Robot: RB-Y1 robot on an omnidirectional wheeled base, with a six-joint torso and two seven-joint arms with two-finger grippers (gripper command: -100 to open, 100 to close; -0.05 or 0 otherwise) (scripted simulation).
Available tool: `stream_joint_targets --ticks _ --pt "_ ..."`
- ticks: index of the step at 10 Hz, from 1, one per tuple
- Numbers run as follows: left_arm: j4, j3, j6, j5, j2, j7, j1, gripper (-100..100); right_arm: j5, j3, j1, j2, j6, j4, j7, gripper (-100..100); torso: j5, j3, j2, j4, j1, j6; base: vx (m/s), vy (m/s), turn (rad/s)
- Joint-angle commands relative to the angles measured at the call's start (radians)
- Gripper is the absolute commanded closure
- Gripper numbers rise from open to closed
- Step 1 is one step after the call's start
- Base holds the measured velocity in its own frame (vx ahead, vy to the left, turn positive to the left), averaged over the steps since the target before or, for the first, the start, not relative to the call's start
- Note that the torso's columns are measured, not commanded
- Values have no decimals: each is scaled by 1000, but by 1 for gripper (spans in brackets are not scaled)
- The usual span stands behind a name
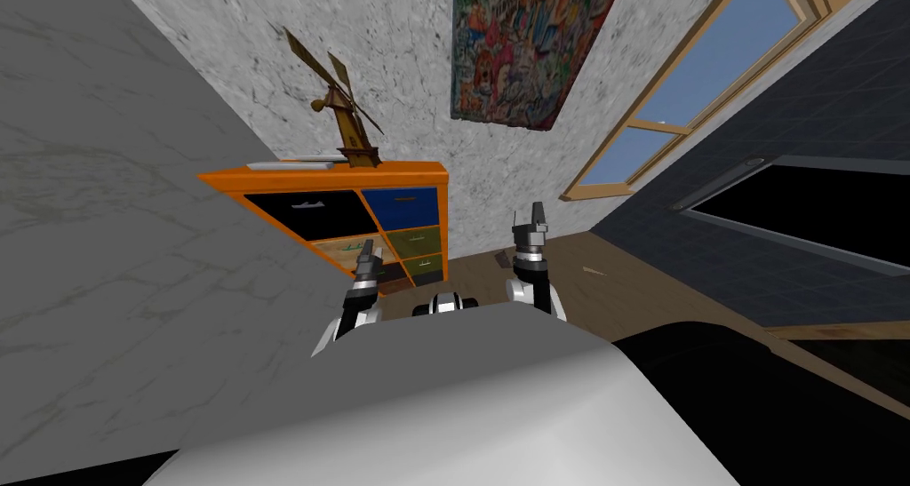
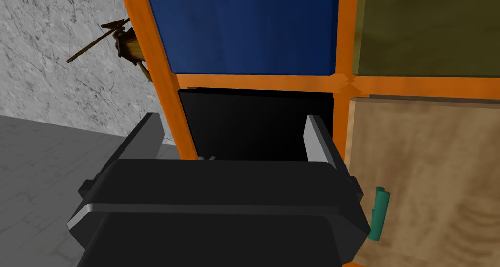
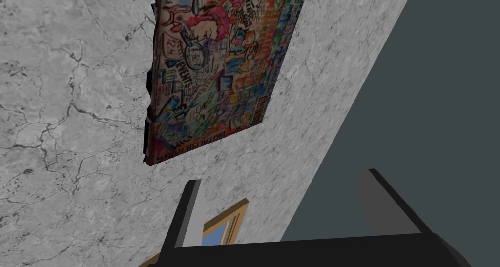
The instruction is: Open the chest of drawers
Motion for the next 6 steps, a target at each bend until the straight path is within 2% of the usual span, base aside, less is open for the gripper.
stream_joint_targets --ticks 1,6 --pt "47 1 -12 1 -1 0 -12 -100 0 0 0 0 0 0 0 0 0 0 0 0 1 0 57 -48 -5" --pt "154 2 -47 3 1 -4 -35 -100 0 0 0 0 0 0 0 0 0 0 0 0 0 0 47 -52 -6"
